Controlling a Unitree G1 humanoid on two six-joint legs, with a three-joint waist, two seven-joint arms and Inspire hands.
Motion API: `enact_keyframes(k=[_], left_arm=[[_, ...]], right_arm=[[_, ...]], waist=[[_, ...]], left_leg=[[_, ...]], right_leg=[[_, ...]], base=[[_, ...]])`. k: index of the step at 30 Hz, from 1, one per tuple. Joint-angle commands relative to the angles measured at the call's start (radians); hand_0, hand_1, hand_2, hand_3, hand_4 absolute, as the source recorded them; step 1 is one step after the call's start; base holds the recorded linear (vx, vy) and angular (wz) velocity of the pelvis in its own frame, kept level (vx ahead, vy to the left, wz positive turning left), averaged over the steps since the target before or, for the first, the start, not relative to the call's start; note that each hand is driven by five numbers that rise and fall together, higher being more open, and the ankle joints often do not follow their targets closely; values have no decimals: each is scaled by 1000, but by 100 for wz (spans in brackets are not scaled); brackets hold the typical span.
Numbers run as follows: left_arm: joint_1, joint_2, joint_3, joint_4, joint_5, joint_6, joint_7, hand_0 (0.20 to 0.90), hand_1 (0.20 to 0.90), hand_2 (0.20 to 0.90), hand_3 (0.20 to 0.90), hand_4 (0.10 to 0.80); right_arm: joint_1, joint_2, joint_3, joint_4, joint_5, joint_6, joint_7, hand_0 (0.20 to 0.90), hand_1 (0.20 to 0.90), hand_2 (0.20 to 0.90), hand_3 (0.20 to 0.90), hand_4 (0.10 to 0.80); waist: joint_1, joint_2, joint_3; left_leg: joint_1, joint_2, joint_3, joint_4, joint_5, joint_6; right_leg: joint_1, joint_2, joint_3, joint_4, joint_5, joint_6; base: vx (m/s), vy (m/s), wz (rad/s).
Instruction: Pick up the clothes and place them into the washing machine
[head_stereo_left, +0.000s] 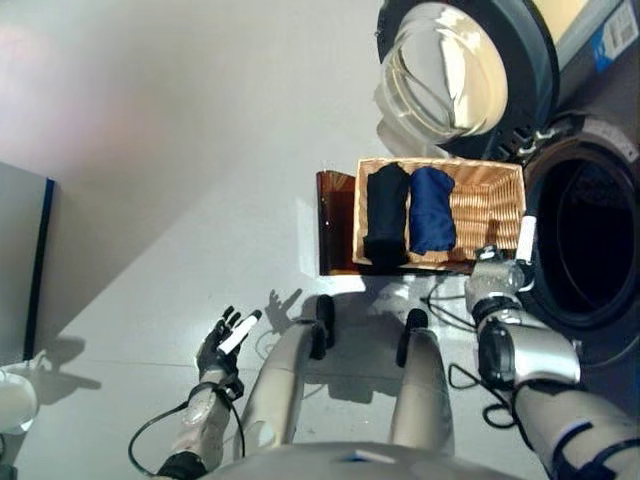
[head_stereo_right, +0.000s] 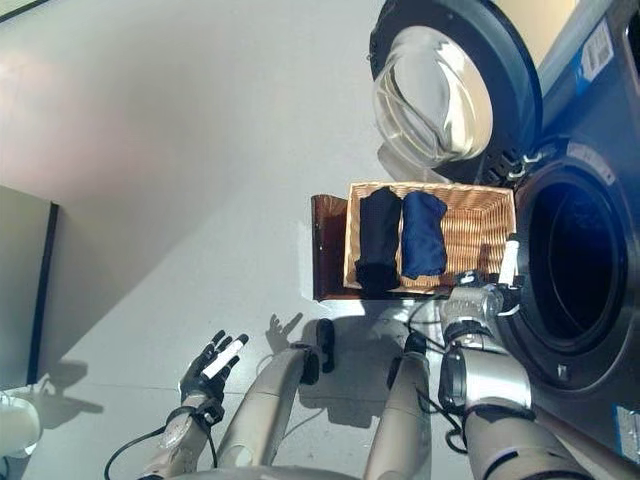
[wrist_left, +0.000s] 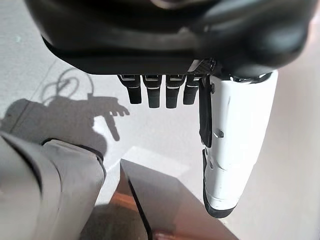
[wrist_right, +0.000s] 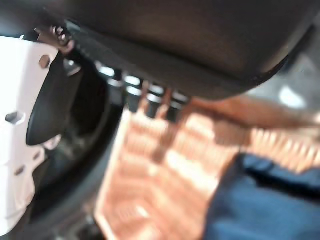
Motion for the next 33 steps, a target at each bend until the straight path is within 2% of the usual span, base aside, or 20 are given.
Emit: enact_keyframes(k=[1, 3, 6, 7, 9, 12, 16, 20, 26, 33], left_arm=[[-34, 67, 62, 46, 58, -55, -6, 900, 900, 900, 900, 800], [-37, 64, 74, 65, 66, -57, -5, 900, 900, 900, 900, 800], [-56, 47, 106, 150, 111, -58, 3, 900, 900, 900, 900, 800], [-56, 48, 107, 151, 111, -58, 3, 900, 900, 900, 900, 800], [-67, 41, 160, 203, 138, -67, 12, 900, 900, 900, 900, 800], [-65, 40, 188, 220, 163, -73, 14, 900, 900, 900, 900, 800], [-74, 34, 212, 295, 211, -69, 16, 900, 900, 900, 900, 800], [-93, 39, 233, 362, 276, -63, 24, 900, 900, 900, 900, 800], [-76, 24, 231, 366, 332, -57, 21, 900, 900, 900, 900, 800], [-79, 13, 218, 352, 327, -58, 27, 900, 900, 900, 900, 800]], right_arm=[[31, -75, 38, -42, -151, -22, 38, 900, 900, 900, 900, 800], [60, -65, 42, -49, -173, -22, 39, 900, 900, 900, 900, 800], [188, -1, 92, -72, -284, -9, 54, 900, 900, 900, 900, 800], [188, 1, 92, -74, -286, -9, 51, 900, 900, 900, 900, 800], [316, 39, 208, -172, -513, 18, 40, 900, 900, 900, 900, 800], [408, 67, 230, -260, -568, 12, 52, 900, 900, 900, 900, 800], [506, 104, 205, -250, -567, 12, 88, 900, 900, 900, 900, 800], [555, 114, 265, -176, -696, 56, 104, 900, 900, 900, 900, 800], [622, 122, 273, -163, -724, 64, 126, 900, 900, 900, 900, 800], [626, 127, 274, -163, -706, 61, 127, 900, 900, 900, 900, 800]], waist=[[-1, -19, -23], [-6, -28, -21], [-29, -73, -26], [-31, -75, -25], [-48, -107, -25], [-63, -123, -31], [-81, -134, -59], [-82, -142, -103], [-76, -145, -158], [-75, -143, -177]], left_leg=[[105, 31, -45, -40, -18, -123], [136, 33, -50, -72, -6, -126], [249, 51, -58, -164, 29, -138], [251, 48, -58, -173, 39, -137], [351, 65, -57, -243, 57, -146], [409, 73, -59, -293, 79, -151], [524, 87, -52, -376, 96, -161], [618, 104, -38, -447, 117, -171], [711, 115, -16, -534, 141, -181], [746, 123, -23, -553, 157, -189]], right_leg=[[129, -16, -7, -227, 192, 4], [158, -13, -14, -250, 201, 4], [269, -3, -30, -331, 230, 11], [271, -5, -31, -339, 238, 11], [358, 9, -36, -391, 250, 15], [411, 17, -39, -432, 262, 19], [508, 30, -44, -497, 267, 21], [589, 46, -47, -572, 279, 19], [683, 69, -63, -670, 298, 23], [717, 80, -75, -659, 282, 18]], base=[[66, -49, 9], [81, -46, 0], [163, -91, 1], [84, -50, 4], [136, -76, -6], [125, -56, -20], [153, -29, -15], [129, -60, -6], [115, -38, -8], [59, -30, 2]])
